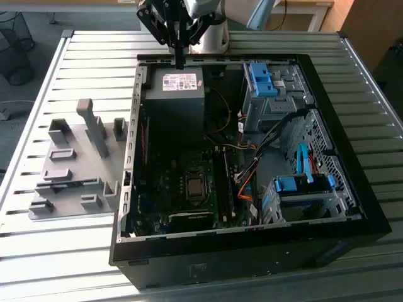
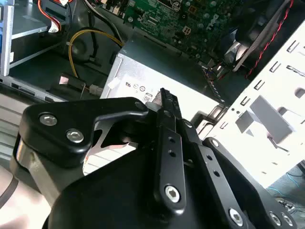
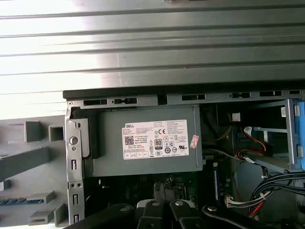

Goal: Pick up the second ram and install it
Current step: 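Reach for the second ram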

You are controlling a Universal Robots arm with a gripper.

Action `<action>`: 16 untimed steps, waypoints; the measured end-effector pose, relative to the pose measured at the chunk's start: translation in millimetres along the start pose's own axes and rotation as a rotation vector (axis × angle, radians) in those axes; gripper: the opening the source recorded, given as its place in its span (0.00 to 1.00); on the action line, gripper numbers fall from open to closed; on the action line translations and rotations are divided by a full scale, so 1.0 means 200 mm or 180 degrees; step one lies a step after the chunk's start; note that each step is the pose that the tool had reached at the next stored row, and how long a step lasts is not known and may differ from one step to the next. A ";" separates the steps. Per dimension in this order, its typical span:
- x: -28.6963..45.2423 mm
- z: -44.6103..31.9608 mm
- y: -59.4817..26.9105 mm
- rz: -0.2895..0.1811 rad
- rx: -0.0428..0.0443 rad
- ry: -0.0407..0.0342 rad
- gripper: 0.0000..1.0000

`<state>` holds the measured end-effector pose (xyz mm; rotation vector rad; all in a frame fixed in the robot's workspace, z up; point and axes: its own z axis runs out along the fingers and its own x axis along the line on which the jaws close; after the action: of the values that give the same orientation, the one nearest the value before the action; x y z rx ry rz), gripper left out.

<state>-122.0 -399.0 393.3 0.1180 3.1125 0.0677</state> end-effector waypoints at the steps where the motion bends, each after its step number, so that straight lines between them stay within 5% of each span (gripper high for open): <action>1: 0.000 0.000 0.000 0.0000 0.0000 0.0000 0.10; 16: 0.030 -0.001 -0.002 0.0000 0.0000 0.0000 0.10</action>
<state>-127.9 -398.9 393.3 0.1180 3.1125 0.0677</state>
